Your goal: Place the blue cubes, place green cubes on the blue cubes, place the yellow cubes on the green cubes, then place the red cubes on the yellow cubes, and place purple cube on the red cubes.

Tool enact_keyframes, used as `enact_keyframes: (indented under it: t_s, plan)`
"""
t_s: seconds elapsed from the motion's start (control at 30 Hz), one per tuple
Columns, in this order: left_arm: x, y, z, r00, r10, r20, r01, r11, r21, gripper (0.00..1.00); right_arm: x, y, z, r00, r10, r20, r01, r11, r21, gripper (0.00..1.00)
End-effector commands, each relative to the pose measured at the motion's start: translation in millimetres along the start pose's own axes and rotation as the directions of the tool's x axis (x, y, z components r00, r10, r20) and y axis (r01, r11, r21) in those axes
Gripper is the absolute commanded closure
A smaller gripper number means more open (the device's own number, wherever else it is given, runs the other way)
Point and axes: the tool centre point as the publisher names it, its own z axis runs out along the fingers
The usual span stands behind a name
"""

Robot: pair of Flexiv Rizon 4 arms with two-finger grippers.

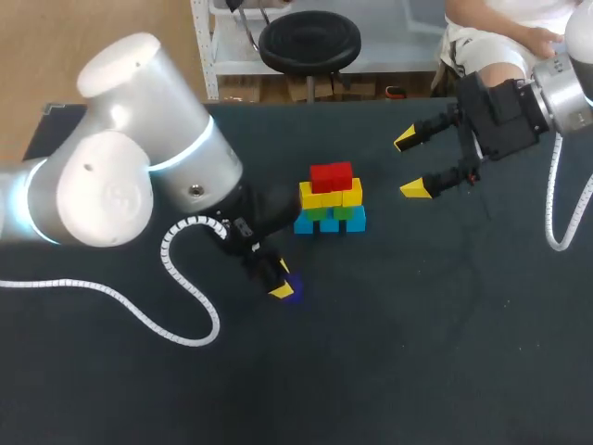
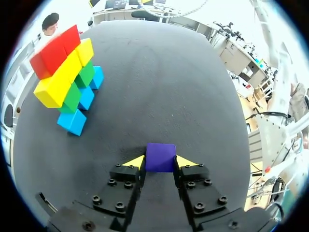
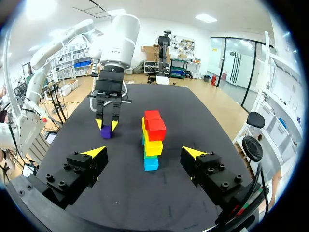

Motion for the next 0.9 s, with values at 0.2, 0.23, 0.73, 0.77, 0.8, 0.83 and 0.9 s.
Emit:
enact_keyframes:
  t_s: [0.2, 0.23, 0.73, 0.77, 0.8, 0.83, 0.9]
  plan:
    - [-11.1, 3.6, -1.8, 1.0, 0.004, -0.016, -0.004, 1.0, 0.008, 1.0, 0.1, 0.8, -0.3, 1.0, -0.001, 0.001, 0.001, 1.0, 0.002, 0.0]
    - [-11.9, 4.1, -1.4, 1.0, 0.003, -0.019, -0.002, 1.0, 0.01, 1.0, 0.1, 0.8, -0.3, 1.0, -0.001, 0.001, 0.001, 1.0, 0.002, 0.0]
    - [-12.8, 4.8, -0.3, 1.0, 0.008, -0.018, -0.008, 1.0, 0.014, 0.0, 0.1, 0.8, -0.3, 1.0, -0.001, 0.001, 0.001, 1.0, 0.002, 0.0]
    - [-12.8, 4.8, -0.3, 1.0, 0.008, -0.018, -0.008, 1.0, 0.014, 0.0, 0.1, 0.8, -0.3, 1.0, -0.001, 0.001, 0.001, 1.0, 0.002, 0.0]
    - [-12.8, 4.8, -0.3, 1.0, 0.008, -0.018, -0.008, 1.0, 0.014, 0.0, 0.1, 0.8, -0.3, 1.0, -0.001, 0.001, 0.001, 1.0, 0.002, 0.0]
    - [-12.8, 4.8, -0.3, 1.0, 0.008, -0.018, -0.008, 1.0, 0.014, 0.0, 0.1, 0.8, -0.3, 1.0, -0.001, 0.001, 0.001, 1.0, 0.002, 0.0]
    - [-12.8, 4.8, -0.3, 1.0, 0.008, -0.018, -0.008, 1.0, 0.014, 0.0, 0.1, 0.8, -0.3, 1.0, -0.001, 0.001, 0.001, 1.0, 0.002, 0.0]
